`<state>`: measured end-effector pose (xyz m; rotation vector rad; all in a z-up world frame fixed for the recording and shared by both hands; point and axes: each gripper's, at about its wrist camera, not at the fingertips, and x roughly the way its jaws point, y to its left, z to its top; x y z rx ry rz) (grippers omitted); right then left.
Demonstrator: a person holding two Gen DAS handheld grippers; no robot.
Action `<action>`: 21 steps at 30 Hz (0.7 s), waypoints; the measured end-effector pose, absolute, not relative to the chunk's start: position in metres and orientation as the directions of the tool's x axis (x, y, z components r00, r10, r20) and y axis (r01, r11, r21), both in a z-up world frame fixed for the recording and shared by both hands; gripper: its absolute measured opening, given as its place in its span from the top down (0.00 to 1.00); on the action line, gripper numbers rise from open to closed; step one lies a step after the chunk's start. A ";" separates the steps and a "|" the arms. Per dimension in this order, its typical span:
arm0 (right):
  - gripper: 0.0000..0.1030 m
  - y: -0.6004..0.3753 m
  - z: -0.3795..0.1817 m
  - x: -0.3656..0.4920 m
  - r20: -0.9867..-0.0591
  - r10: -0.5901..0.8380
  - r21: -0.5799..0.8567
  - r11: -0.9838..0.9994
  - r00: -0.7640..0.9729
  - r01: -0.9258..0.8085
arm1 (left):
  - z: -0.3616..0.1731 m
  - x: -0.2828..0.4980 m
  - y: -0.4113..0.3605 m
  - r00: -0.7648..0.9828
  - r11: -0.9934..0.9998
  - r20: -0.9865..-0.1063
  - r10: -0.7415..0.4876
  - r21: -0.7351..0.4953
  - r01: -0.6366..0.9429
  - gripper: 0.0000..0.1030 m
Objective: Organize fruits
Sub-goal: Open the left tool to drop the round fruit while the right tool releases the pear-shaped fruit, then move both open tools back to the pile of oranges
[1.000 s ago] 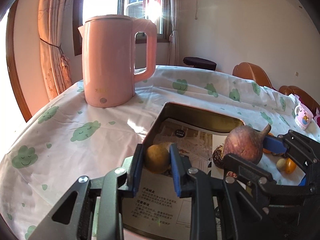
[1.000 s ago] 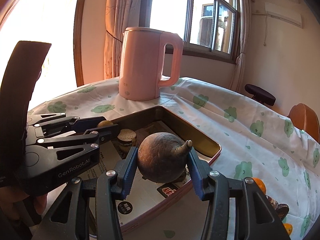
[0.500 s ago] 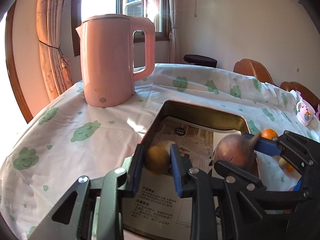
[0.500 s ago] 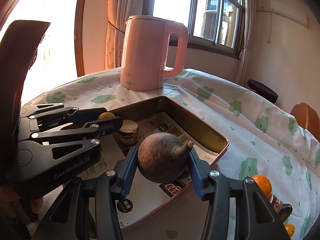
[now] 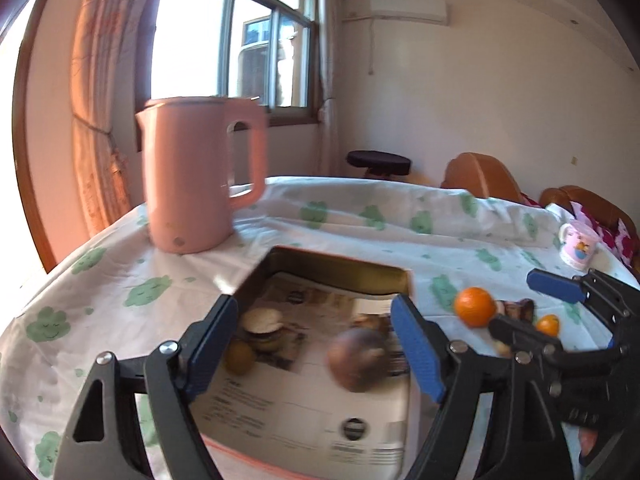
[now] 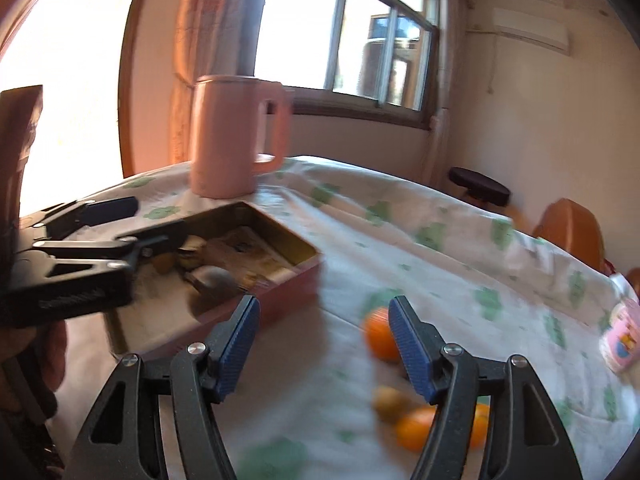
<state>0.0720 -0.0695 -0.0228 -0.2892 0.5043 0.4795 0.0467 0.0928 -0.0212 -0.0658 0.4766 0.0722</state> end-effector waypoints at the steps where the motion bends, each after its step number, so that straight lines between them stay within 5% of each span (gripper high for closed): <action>1: 0.34 -0.085 -0.022 0.073 -0.521 0.336 -0.149 0.869 0.785 -0.471 | -0.020 0.047 0.084 0.888 0.997 -0.458 0.043 -0.041 -0.069 0.21; 9: 0.34 -0.172 -0.037 0.089 -0.571 0.198 -0.070 0.955 0.797 -0.287 | -0.032 0.065 0.006 0.855 0.997 -0.516 -0.047 0.026 0.071 0.20; 15: 0.34 -0.188 -0.038 0.095 -0.599 0.272 0.037 0.949 0.753 -0.313 | -0.044 0.084 -0.023 0.803 0.989 -0.589 -0.088 0.043 0.140 0.21; 21: 0.47 -0.189 -0.051 0.105 -0.655 0.290 0.090 0.947 0.698 -0.308 | -0.058 0.101 -0.037 0.722 0.979 -0.680 -0.127 0.031 0.202 0.30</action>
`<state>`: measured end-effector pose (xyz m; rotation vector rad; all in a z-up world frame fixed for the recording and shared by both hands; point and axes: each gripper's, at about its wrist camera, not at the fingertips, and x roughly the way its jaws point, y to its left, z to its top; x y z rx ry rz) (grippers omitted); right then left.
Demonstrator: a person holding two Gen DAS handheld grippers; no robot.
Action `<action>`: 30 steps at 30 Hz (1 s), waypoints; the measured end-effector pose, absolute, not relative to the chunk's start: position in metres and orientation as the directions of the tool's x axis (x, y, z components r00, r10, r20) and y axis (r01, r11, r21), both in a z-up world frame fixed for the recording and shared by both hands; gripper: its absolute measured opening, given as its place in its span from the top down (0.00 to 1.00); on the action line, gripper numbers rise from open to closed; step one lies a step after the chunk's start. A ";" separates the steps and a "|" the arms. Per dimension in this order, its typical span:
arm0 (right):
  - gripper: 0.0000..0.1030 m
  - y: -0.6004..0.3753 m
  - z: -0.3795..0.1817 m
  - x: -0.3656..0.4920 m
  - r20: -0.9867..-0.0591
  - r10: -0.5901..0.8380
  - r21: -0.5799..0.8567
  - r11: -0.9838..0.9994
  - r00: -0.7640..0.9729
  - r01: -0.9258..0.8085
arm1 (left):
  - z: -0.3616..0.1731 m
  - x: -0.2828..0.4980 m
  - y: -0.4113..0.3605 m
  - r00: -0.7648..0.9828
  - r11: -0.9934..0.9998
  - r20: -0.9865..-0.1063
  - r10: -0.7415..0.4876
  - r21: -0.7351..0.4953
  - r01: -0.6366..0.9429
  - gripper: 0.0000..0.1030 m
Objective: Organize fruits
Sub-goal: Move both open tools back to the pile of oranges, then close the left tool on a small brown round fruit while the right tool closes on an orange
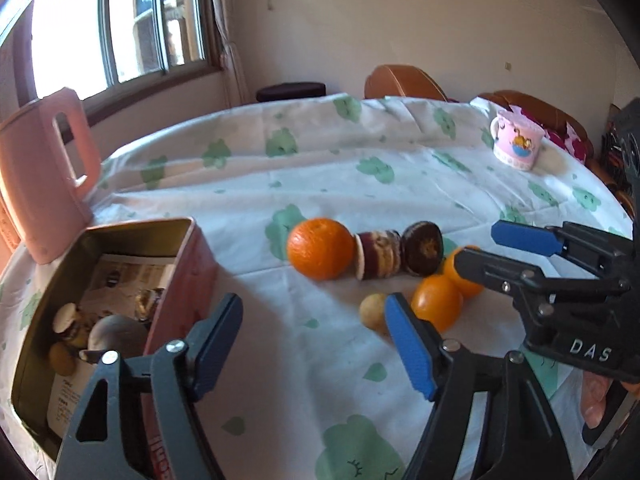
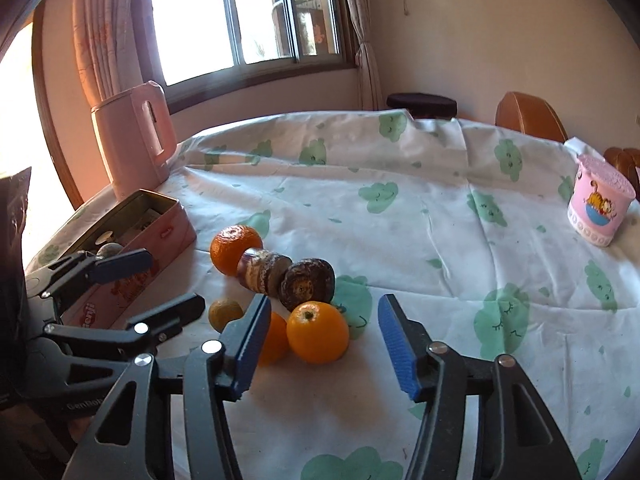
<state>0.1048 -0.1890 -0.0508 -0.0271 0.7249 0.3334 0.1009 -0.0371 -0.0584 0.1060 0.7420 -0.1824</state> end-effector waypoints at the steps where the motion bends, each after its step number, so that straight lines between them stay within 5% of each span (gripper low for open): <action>1: 0.47 -0.189 -0.052 0.106 -0.661 0.287 0.095 0.948 0.693 -0.302 | -0.059 0.102 -0.037 0.716 0.978 -0.685 -0.132 0.026 0.205 0.33; 19: 0.49 -0.196 -0.064 0.114 -0.719 0.284 0.117 0.949 0.634 -0.293 | -0.066 0.106 -0.055 0.663 0.952 -0.721 -0.203 0.013 0.305 0.41; 21: 0.57 -0.200 -0.065 0.116 -0.718 0.316 0.155 0.941 0.620 -0.300 | -0.070 0.111 -0.055 0.633 0.948 -0.741 -0.223 -0.013 0.319 0.41; 23: 0.65 -0.207 -0.066 0.117 -0.713 0.348 0.198 0.933 0.609 -0.301 | -0.075 0.118 -0.051 0.592 0.941 -0.759 -0.270 -0.076 0.331 0.46; 30: 0.66 -0.204 -0.064 0.114 -0.707 0.348 0.190 0.932 0.615 -0.309 | -0.077 0.122 -0.053 0.576 0.935 -0.764 -0.290 -0.097 0.342 0.71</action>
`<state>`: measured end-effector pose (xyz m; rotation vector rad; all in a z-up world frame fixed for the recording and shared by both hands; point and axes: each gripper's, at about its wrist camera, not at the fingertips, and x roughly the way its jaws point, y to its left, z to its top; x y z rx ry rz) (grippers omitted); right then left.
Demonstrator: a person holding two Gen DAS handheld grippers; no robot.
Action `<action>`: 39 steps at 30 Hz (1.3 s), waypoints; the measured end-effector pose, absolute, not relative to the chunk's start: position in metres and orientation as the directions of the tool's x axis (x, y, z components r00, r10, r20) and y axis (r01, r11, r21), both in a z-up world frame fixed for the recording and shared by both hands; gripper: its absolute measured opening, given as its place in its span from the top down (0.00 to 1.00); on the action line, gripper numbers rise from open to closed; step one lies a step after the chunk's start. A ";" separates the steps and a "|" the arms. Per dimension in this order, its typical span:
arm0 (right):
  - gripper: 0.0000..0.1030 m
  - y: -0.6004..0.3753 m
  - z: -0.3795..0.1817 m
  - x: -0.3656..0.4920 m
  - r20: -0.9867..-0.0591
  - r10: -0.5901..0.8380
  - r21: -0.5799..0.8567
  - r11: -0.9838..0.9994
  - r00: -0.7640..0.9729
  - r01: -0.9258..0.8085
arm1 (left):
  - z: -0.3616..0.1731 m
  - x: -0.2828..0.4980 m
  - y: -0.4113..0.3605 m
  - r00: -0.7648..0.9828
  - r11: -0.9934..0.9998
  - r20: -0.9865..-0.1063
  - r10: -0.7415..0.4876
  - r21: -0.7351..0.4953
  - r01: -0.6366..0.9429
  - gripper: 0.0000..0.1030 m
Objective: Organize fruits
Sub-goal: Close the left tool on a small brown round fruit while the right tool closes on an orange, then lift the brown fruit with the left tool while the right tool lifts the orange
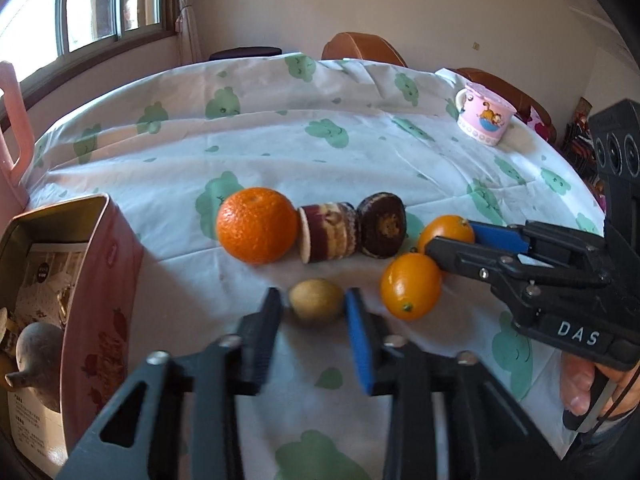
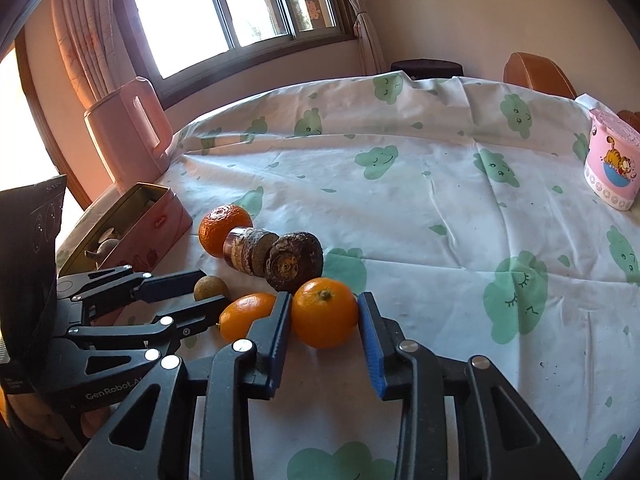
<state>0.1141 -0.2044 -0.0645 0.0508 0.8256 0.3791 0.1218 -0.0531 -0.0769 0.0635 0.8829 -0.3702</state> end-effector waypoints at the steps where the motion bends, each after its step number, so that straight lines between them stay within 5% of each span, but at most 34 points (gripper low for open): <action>1: 0.66 -0.204 -0.063 0.113 -0.702 0.348 0.188 0.932 0.621 -0.311 | -0.077 0.121 -0.054 0.577 0.935 -0.764 -0.288 -0.094 0.342 0.71; 39: 0.66 -0.200 -0.036 0.078 -0.538 0.350 0.087 0.928 0.767 -0.363 | -0.042 0.081 -0.043 0.817 0.969 -0.544 -0.193 0.023 0.245 0.71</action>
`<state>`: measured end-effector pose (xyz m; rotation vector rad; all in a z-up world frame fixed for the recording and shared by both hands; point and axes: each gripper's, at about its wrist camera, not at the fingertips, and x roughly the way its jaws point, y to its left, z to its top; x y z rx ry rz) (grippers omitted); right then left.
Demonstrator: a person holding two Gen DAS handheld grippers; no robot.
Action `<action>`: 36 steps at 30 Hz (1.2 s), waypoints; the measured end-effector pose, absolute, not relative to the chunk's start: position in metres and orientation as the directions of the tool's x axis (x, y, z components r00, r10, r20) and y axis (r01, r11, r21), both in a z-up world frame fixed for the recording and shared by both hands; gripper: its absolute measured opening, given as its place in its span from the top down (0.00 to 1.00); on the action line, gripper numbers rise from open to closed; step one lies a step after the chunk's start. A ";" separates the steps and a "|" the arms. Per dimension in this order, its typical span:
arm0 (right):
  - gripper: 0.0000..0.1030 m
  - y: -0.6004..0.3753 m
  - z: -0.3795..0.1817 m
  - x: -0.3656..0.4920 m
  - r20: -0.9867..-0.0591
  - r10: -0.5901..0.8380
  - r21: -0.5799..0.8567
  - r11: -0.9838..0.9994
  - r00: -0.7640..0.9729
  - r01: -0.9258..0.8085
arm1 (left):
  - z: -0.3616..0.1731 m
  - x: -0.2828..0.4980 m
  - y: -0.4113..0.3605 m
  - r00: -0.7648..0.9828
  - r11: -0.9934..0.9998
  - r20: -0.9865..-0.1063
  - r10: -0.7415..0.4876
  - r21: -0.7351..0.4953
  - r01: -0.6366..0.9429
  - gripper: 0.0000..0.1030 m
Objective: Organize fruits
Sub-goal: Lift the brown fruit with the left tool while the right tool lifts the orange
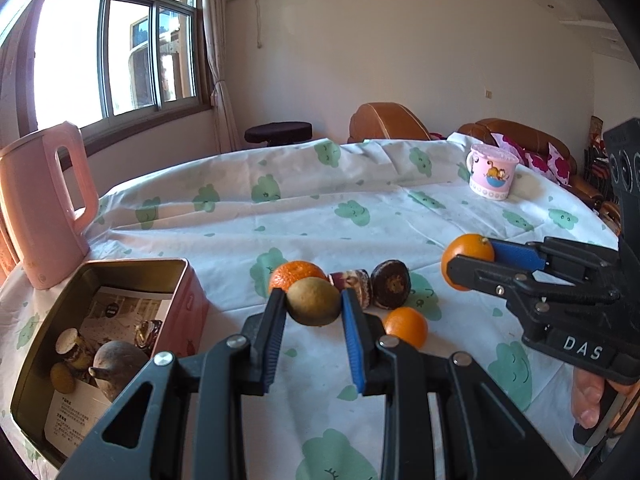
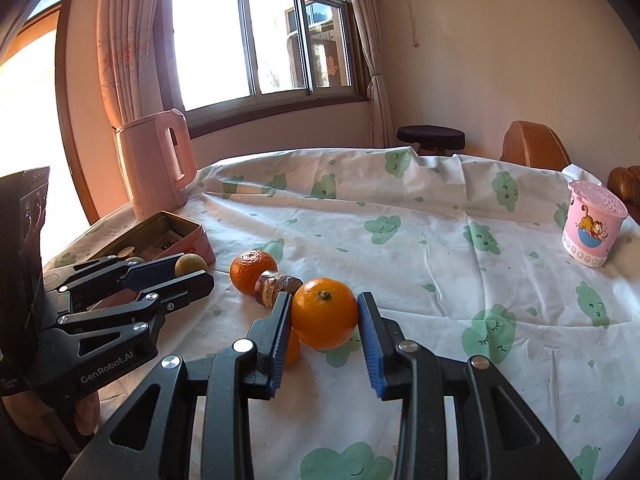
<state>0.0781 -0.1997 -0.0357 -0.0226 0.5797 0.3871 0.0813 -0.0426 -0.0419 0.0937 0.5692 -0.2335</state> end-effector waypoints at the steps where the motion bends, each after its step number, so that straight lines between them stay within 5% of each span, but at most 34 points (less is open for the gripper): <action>1: 0.66 -0.200 -0.035 0.077 -0.534 0.350 0.086 0.928 0.769 -0.362 | -0.041 0.080 -0.042 0.821 0.970 -0.539 -0.191 0.023 0.241 0.71; 36: 0.66 -0.204 -0.024 0.056 -0.423 0.345 0.057 0.933 0.838 -0.356 | -0.028 0.056 -0.023 0.893 0.981 -0.409 -0.185 -0.031 0.189 0.71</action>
